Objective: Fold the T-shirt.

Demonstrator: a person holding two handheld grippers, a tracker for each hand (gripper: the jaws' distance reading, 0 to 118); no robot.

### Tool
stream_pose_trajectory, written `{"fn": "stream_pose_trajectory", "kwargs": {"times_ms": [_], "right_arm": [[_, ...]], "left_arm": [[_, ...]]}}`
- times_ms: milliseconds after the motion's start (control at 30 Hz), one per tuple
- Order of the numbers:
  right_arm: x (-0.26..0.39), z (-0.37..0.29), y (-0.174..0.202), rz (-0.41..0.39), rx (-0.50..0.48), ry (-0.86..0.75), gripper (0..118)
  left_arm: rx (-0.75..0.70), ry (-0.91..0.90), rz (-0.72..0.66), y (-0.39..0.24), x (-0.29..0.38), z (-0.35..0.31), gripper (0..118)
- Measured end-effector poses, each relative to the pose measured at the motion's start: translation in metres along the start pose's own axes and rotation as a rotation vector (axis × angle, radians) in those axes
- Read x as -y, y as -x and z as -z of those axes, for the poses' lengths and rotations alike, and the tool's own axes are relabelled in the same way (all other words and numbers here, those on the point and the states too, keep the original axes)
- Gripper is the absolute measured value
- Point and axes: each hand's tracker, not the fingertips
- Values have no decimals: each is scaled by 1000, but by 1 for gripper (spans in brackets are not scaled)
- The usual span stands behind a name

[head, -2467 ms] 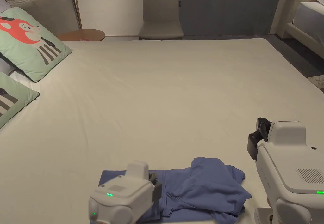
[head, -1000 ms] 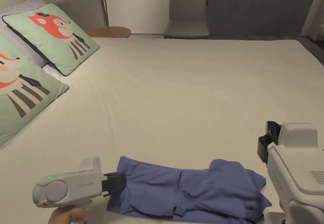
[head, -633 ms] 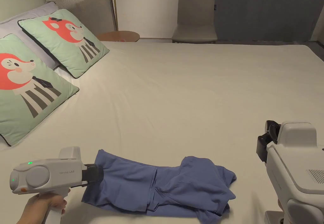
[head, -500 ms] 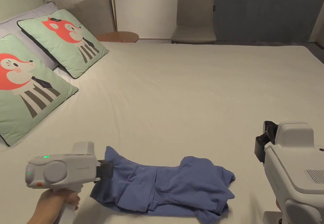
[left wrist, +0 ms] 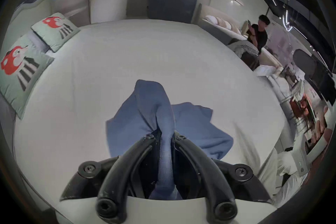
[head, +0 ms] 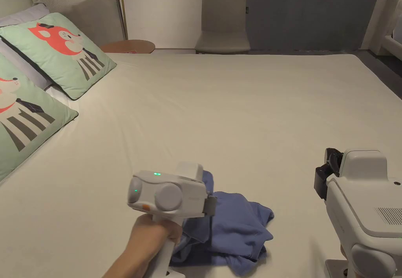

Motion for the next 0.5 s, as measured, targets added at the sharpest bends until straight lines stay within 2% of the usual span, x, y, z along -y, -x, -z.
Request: {"fn": "stream_pose_trajectory", "kwargs": {"times_ms": [67, 267, 333, 367, 433, 500], "right_arm": [[2, -2, -4, 0, 7, 4, 0], [4, -2, -19, -3, 37, 17, 0], [5, -2, -22, -1, 45, 20, 0], [4, -5, -23, 1, 50, 20, 0], [4, -6, -24, 1, 54, 22, 0], [3, -7, -23, 4, 55, 24, 0]], "left_arm": [[28, 20, 18, -11, 0, 20, 6], [-7, 85, 62, -48, 11, 61, 6], [-10, 82, 59, -53, 16, 63, 15], [7, 77, 53, -54, 16, 63, 27], [93, 63, 23, -55, 15, 61, 69], [155, 33, 6, -54, 15, 55, 103]]}}
